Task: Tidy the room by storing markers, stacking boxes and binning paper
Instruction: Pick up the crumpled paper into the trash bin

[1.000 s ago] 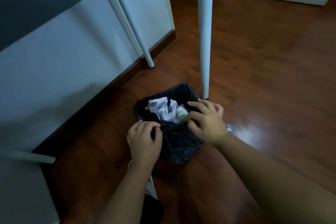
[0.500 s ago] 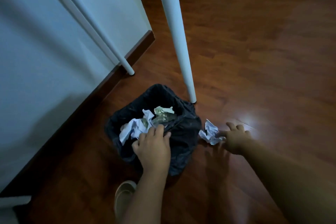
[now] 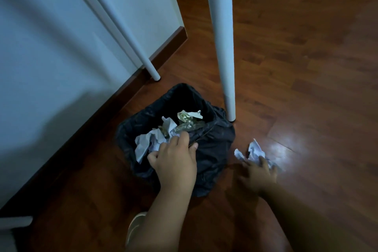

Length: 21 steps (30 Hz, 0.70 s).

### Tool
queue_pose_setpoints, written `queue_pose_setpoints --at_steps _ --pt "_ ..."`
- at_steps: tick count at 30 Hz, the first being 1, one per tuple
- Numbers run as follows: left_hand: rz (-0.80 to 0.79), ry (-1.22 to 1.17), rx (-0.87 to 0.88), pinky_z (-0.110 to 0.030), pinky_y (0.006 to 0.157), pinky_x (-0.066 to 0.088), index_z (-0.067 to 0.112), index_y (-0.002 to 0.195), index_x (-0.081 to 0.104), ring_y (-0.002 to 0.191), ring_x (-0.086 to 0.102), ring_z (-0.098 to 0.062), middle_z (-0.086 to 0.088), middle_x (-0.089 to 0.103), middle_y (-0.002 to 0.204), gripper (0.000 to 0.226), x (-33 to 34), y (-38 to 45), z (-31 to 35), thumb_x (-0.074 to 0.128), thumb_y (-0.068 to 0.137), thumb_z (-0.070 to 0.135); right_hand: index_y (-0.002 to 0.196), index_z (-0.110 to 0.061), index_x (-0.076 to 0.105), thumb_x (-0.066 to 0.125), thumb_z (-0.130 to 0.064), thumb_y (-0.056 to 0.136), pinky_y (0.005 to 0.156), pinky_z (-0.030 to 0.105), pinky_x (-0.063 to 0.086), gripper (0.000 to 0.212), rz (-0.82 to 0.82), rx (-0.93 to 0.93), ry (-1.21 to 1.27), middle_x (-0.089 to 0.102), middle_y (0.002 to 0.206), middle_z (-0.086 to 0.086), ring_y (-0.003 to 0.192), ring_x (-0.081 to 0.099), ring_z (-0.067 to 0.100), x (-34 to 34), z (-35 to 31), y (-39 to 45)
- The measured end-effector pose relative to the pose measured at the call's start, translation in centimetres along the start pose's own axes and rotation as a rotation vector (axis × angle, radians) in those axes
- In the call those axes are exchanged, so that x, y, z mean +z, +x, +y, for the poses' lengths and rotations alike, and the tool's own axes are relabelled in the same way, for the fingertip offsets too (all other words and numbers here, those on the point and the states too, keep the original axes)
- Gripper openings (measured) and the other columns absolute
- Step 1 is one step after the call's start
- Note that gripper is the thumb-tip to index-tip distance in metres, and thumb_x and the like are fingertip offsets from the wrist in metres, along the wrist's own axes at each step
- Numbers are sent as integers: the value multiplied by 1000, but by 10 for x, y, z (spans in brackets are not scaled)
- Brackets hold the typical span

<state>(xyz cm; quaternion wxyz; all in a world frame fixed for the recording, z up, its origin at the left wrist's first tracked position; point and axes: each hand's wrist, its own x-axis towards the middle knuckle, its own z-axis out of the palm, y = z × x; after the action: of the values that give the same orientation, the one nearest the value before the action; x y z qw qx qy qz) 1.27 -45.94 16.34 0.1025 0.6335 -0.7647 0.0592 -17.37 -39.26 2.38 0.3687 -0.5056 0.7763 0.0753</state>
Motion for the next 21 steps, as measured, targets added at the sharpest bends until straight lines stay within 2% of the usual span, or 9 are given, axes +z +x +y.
queue_pose_setpoints --at_steps 1,3,5,7,10,12,15,18,21 --pt "-7 -9 -2 -37 69 32 24 91 65 66 58 -20 8 61 69 20 0 1 -1 75 82 39 142 -52 31 45 -50 91 113 56 14 52 115 40 134 31 155 -7 148 10 28 -9 -3 -7" --pt "-31 -18 -9 -35 70 29 26 90 63 68 57 -18 8 60 69 19 -3 4 -1 72 84 41 128 -51 51 51 -40 92 107 48 32 37 422 53 471 60 124 -5 137 39 23 -36 -14 -23" --pt "-128 -24 -45 -36 74 29 28 99 60 81 59 -18 7 63 81 19 -11 7 0 61 92 45 119 -33 68 58 -24 92 89 25 49 30 643 -44 925 66 99 -8 108 63 7 -73 -28 -45" --pt "-261 -49 -82 -39 83 30 30 112 55 98 57 -18 7 63 97 23 -22 10 2 47 98 48 118 -23 70 58 -12 92 80 8 48 30 775 -146 1286 69 107 -5 94 63 -9 -115 -46 -78" --pt "-420 -50 -90 -40 92 29 31 128 48 112 53 -18 7 62 115 33 -35 10 3 39 102 49 119 -24 65 58 -12 90 95 13 45 32 1019 -460 1370 66 116 -10 111 60 -1 -168 -87 -131" --pt "-467 -55 -64 -40 91 31 31 127 50 112 55 -18 7 62 118 33 -42 3 1 39 101 49 121 -19 62 56 -16 88 93 14 46 34 995 -716 1226 63 113 -17 109 61 3 -182 -118 -152" --pt "-438 -57 -47 -36 89 35 37 125 55 110 57 -13 11 65 116 35 -54 -19 0 43 97 55 118 -20 70 52 -23 91 89 21 49 33 650 -868 912 65 110 -21 105 62 3 -173 -142 -147" --pt "-275 -182 -150 -36 92 34 41 107 62 112 53 -10 20 63 110 23 -76 -49 -6 58 89 55 121 -30 68 52 -31 97 86 26 52 28 428 -747 667 68 112 -14 105 60 5 -152 -125 -134" --pt "-66 -321 -342 -40 91 36 41 88 61 110 54 -16 21 59 101 7 -94 -65 -30 66 88 36 116 -26 71 54 -22 97 64 8 38 25 581 -608 767 63 90 -18 81 55 4 -147 -103 -139"
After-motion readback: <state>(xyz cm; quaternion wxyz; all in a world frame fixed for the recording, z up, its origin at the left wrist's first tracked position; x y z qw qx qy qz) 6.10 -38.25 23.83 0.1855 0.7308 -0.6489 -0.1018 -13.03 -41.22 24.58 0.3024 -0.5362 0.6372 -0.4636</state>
